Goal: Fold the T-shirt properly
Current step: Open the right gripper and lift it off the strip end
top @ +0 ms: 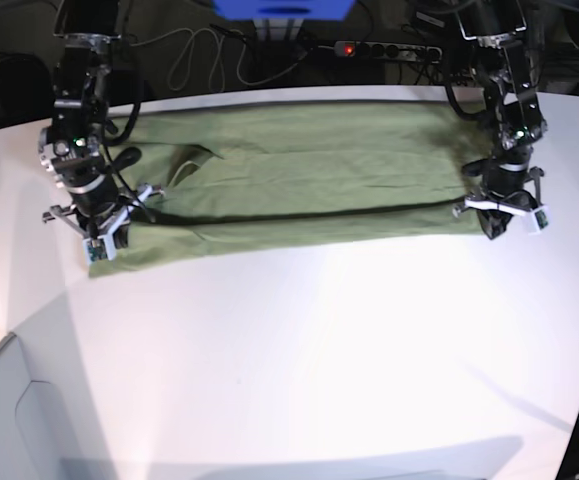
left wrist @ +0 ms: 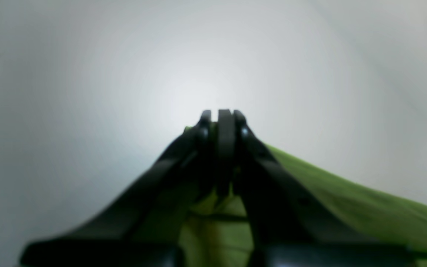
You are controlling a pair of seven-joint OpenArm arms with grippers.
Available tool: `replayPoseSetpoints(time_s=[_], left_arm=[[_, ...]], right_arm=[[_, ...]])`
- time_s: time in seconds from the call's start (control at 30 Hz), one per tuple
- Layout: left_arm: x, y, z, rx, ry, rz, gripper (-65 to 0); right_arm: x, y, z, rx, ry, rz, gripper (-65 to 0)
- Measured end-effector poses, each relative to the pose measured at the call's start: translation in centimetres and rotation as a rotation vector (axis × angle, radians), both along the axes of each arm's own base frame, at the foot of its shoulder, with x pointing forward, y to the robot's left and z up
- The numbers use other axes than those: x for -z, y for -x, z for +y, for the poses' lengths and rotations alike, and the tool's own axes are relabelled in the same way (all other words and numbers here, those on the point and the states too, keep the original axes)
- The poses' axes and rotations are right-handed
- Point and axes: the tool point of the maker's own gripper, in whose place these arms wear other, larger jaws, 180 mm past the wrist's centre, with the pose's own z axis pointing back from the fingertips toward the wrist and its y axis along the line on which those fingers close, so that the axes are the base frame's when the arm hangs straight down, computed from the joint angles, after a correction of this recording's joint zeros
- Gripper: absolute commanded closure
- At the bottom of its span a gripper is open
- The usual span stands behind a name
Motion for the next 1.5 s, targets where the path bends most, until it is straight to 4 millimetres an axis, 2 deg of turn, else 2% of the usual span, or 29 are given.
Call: replayPoseSetpoints(time_s=[0.1,0.3,0.67,1.5], left_arm=[[0.1,0.1,0.0,0.000,0.001,0.004,0.0],[0.1,0.1,0.0,0.000,0.001,0.003,0.0],[0.1,0.1,0.0,0.000,0.001,0.004,0.0],[0.3,0.3,-0.2,0.005,0.002,0.009,0.0]], right_arm=[[0.2,0.5,-1.1,0.029,0.008,0.010,-0.2],[0.3,0.7,-1.1,0.026,0.009,0.014,-0.2],[1.8,2.0,-1.1,0.028,0.007,0.060,-0.2],[1.6,1.7,-1.2,0.028,0.007,0.052,-0.5]])
